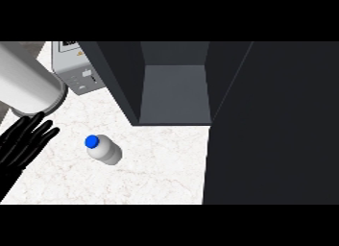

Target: Pick up the bottled water, place it into the cabinet and close the cabinet

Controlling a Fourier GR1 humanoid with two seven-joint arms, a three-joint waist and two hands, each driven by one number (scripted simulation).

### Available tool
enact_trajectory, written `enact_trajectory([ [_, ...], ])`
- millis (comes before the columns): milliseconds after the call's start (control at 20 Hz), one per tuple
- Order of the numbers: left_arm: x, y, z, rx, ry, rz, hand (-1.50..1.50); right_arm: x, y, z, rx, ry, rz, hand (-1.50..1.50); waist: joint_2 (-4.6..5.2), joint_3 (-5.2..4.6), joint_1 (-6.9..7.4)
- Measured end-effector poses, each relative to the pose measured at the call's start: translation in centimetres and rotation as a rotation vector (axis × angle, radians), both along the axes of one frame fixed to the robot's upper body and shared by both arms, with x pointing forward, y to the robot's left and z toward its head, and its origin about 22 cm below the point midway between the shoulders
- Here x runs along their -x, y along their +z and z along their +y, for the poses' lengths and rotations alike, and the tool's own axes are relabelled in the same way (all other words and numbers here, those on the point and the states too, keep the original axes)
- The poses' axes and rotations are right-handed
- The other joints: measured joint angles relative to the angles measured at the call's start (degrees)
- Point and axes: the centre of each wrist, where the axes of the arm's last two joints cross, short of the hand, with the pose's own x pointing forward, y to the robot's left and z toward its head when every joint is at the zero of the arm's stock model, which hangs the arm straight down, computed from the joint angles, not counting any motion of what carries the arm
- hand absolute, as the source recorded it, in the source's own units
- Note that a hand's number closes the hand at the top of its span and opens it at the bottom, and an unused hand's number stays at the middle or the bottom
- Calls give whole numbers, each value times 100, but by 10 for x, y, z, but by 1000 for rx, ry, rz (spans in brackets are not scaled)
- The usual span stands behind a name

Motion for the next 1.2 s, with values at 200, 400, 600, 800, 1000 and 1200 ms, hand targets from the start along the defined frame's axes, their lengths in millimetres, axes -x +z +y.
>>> enact_trajectory([
  [200,4,-11,3,-9,37,4,-150,10,-6,0,-9,-5,8,-150,-3,0,-12],
  [400,-6,-30,5,-13,80,18,-150,17,-10,1,-9,0,10,-150,0,-1,-32],
  [600,-19,-53,2,-39,123,20,-150,24,-12,-2,7,-1,5,-150,2,-2,-53],
  [800,-31,-84,4,-53,132,56,-150,33,-15,-2,5,1,7,-150,4,-3,-80],
  [1000,-42,-106,8,-58,141,84,-150,42,-17,-7,23,2,6,-150,2,-3,-94],
  [1200,-55,-132,6,-55,158,95,-150,47,-19,-8,29,2,5,-150,8,-5,-94],
])
